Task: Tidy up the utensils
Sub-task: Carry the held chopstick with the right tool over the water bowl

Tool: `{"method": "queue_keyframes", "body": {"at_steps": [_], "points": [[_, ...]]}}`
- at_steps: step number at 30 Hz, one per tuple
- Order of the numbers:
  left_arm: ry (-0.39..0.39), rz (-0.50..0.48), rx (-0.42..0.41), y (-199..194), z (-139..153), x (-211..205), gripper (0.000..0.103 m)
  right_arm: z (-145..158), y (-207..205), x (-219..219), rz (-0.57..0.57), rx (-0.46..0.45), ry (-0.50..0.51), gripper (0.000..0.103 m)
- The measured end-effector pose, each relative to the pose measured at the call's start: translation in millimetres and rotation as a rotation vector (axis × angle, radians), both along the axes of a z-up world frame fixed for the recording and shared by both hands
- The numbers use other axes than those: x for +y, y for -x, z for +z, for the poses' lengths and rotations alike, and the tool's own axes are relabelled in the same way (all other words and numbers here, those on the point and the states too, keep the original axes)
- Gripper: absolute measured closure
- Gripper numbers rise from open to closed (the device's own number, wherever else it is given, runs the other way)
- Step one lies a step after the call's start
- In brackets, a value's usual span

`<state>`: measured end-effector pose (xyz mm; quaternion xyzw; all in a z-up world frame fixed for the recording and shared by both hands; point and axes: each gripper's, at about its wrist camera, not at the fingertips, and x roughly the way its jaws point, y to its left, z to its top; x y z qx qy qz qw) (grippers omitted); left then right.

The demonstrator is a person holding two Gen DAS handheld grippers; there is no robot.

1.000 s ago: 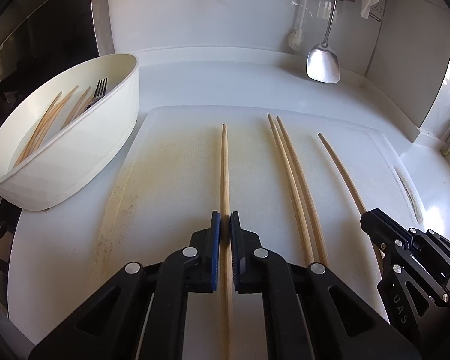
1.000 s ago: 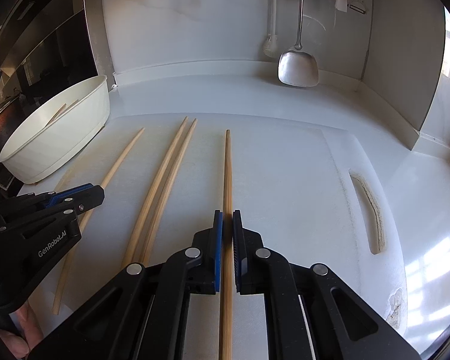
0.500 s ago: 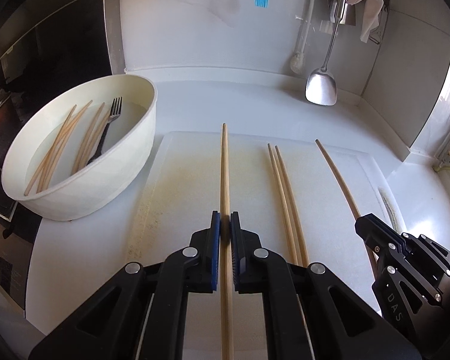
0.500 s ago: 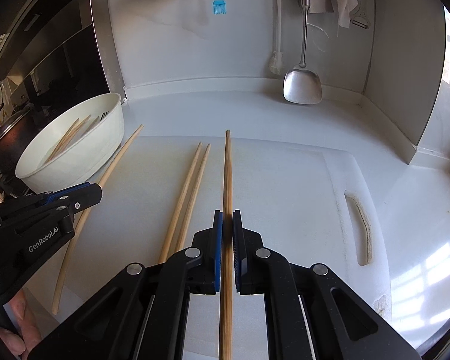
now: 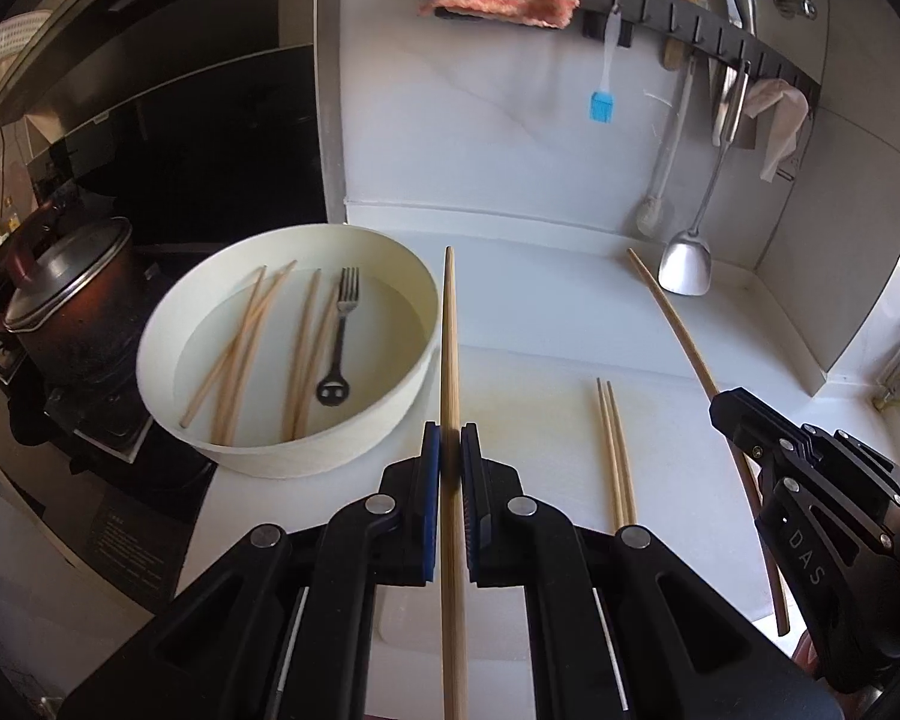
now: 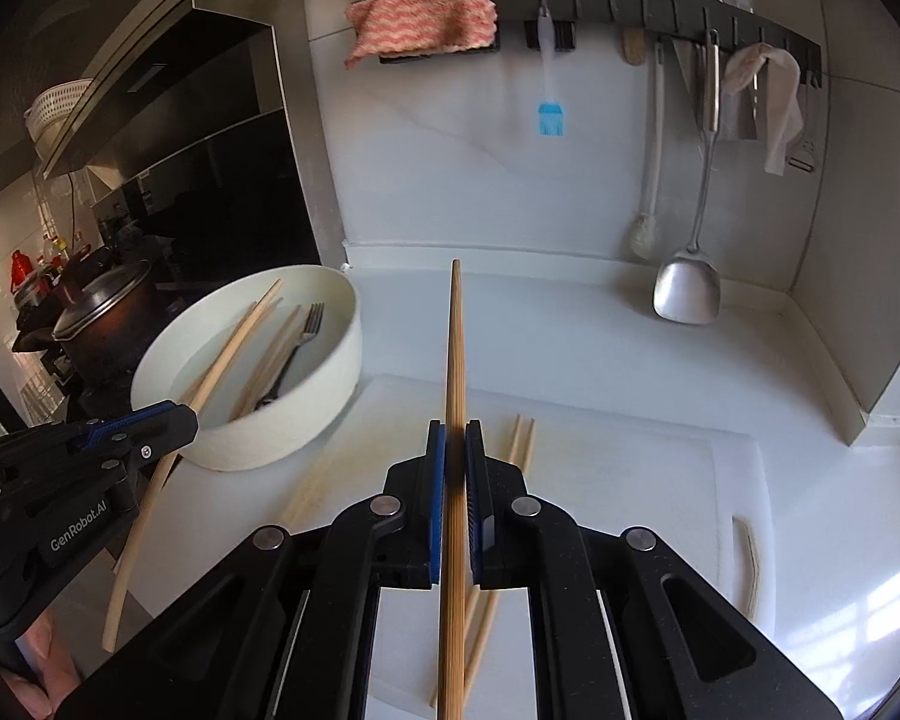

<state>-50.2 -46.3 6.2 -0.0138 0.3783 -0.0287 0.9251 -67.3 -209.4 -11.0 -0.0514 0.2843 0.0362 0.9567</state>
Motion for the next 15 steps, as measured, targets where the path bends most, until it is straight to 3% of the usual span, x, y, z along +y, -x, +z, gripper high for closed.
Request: {"method": "queue_keyframes", "body": {"at_steps": [8, 15], "points": [[-0.008, 0.065, -0.025, -11, 28, 69, 0.096, 16, -28, 68, 0.079, -0.010, -0.013, 0.097], [-0.028, 0.001, -0.025, -56, 34, 134, 0.096, 17, -69, 138, 0.055, -0.009, -0.051, 0.097]]}}
